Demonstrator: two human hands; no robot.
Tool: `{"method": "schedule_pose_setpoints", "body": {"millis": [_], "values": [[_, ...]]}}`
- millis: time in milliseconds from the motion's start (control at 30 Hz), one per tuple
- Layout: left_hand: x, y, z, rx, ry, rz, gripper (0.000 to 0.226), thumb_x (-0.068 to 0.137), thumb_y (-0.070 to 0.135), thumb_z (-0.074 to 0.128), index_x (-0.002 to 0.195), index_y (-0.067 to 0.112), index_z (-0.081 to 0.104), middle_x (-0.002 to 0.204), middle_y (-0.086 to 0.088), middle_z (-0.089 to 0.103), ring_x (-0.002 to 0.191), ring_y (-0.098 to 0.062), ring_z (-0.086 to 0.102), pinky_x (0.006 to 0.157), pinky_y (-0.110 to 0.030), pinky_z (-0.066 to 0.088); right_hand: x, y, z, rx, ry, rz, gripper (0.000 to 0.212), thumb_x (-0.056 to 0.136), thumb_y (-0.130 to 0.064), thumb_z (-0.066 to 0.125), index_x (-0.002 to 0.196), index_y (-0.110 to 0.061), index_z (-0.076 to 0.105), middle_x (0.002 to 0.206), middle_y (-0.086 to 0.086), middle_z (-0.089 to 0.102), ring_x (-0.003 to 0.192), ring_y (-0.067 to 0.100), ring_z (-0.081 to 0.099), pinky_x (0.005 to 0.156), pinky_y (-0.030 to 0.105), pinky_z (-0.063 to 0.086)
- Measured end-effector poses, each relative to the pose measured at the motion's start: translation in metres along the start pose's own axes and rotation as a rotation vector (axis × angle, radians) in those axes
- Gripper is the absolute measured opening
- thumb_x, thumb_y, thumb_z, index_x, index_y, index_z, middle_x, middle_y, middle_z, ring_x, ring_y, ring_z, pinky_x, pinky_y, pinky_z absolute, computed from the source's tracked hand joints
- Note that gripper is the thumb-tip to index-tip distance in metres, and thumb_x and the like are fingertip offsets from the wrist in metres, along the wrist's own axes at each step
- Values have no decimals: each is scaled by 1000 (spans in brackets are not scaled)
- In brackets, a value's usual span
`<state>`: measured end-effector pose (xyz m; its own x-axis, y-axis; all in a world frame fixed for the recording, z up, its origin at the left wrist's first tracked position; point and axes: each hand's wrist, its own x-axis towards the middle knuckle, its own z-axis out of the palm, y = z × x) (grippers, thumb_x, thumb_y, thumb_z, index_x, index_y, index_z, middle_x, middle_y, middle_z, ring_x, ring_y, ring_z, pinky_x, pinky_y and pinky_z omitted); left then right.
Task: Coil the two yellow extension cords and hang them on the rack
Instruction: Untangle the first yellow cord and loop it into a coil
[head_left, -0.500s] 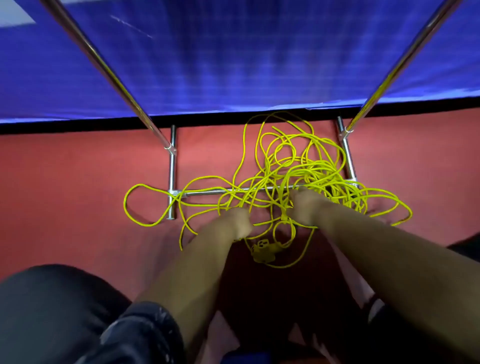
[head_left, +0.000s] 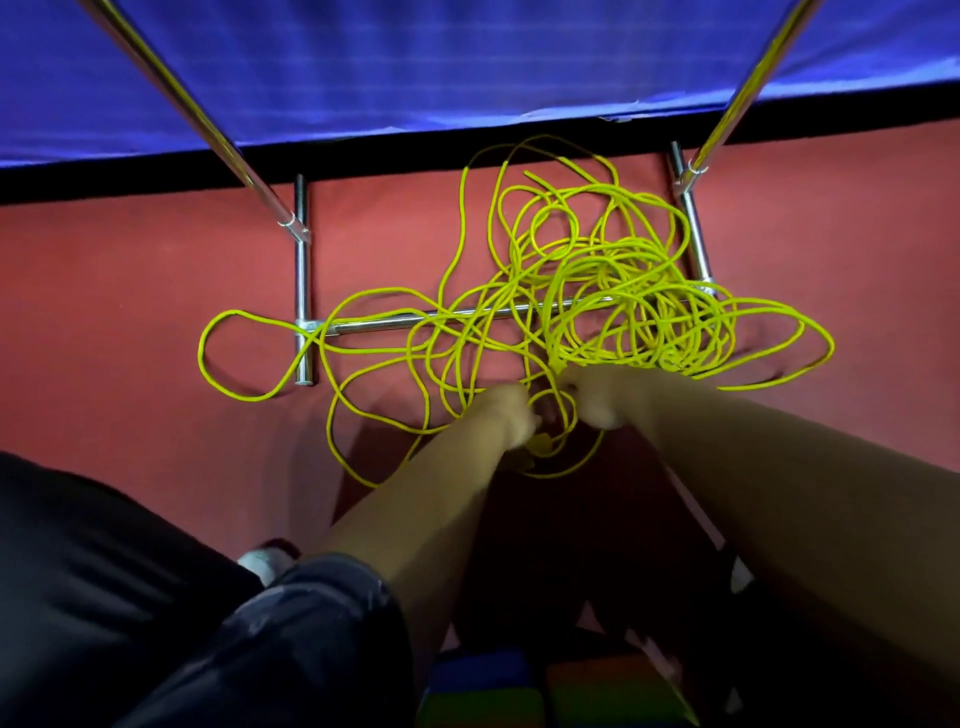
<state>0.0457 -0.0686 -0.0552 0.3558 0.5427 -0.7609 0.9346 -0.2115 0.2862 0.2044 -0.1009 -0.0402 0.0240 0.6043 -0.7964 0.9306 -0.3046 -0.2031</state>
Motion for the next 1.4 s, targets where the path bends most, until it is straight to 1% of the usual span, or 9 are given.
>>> {"method": "schedule_pose_setpoints", "body": {"millis": [133, 300, 500, 633, 967, 1067, 1167, 1267, 1400], "values": [[-7, 1, -20, -185, -18, -43, 24, 106, 20, 49, 119, 9, 66, 107, -14, 71, 101, -34, 72, 72, -34, 52, -1, -2, -12, 228, -49, 27, 44, 90, -10, 75, 128, -26, 61, 91, 7, 69, 81, 26, 63, 60, 31, 44], [-23, -6, -42, -745, 44, -131, 16, 110, 23, 44, 116, 30, 57, 90, 10, 59, 68, -12, 65, 70, -33, 57, 2, -11, -22, 479, 51, 14, 39, 93, -2, 67, 124, -23, 60, 81, 6, 67, 62, 21, 59, 58, 31, 44], [-36, -32, -58, -637, 305, -108, 23, 108, 19, 47, 119, 27, 66, 90, 1, 65, 65, -15, 55, 45, -18, 40, -6, -16, -26, 253, 36, 67, 35, 108, -13, 54, 140, -4, 64, 137, 16, 67, 125, 34, 63, 91, 29, 51], [-45, -57, -56, -221, 348, -234, 29, 100, 17, 51, 126, 13, 65, 126, -16, 68, 115, -37, 64, 87, -38, 52, -10, -12, -18, -146, -17, 66, 40, 110, -10, 39, 142, 1, 62, 146, 20, 63, 135, 36, 59, 106, 39, 49], [-53, -72, -22, -27, 251, -346, 56, 95, 22, 56, 147, 6, 42, 150, -20, 39, 138, -42, 45, 114, -51, 40, 24, -19, -5, 302, 177, 45, 74, 99, -17, 54, 168, -27, 28, 172, 10, 29, 159, 36, 25, 124, 38, 26], [-50, -65, -24, -9, 223, -280, 53, 96, 21, 56, 145, 6, 44, 150, -21, 40, 137, -42, 47, 113, -49, 42, 25, -14, -14, 474, 300, 44, 73, 95, -11, 55, 159, -38, 34, 135, 13, 62, 112, 32, 65, 88, 34, 51], [-48, -60, -33, 28, 215, -219, 47, 96, 23, 54, 138, 3, 50, 149, -22, 44, 137, -39, 47, 113, -44, 42, 23, -15, -33, 649, 320, 72, 60, 102, -2, 49, 159, -16, 45, 126, 15, 69, 109, 29, 66, 91, 33, 51], [-55, -44, -50, -57, 271, -150, 37, 98, 18, 54, 131, 1, 57, 138, -20, 56, 128, -37, 56, 100, -38, 47, 6, -24, -44, 836, 488, 46, 55, 95, 4, 46, 142, -19, 65, 101, 12, 73, 80, 25, 61, 56, 30, 43], [-68, -15, -79, -510, 355, -11, 50, 91, 36, 67, 135, 14, 57, 121, -3, 66, 112, -22, 63, 94, -32, 49, -23, -41, -70, 892, 514, -105, 45, 96, 13, 48, 130, -9, 69, 99, 10, 73, 76, 16, 70, 65, 21, 56]]}}
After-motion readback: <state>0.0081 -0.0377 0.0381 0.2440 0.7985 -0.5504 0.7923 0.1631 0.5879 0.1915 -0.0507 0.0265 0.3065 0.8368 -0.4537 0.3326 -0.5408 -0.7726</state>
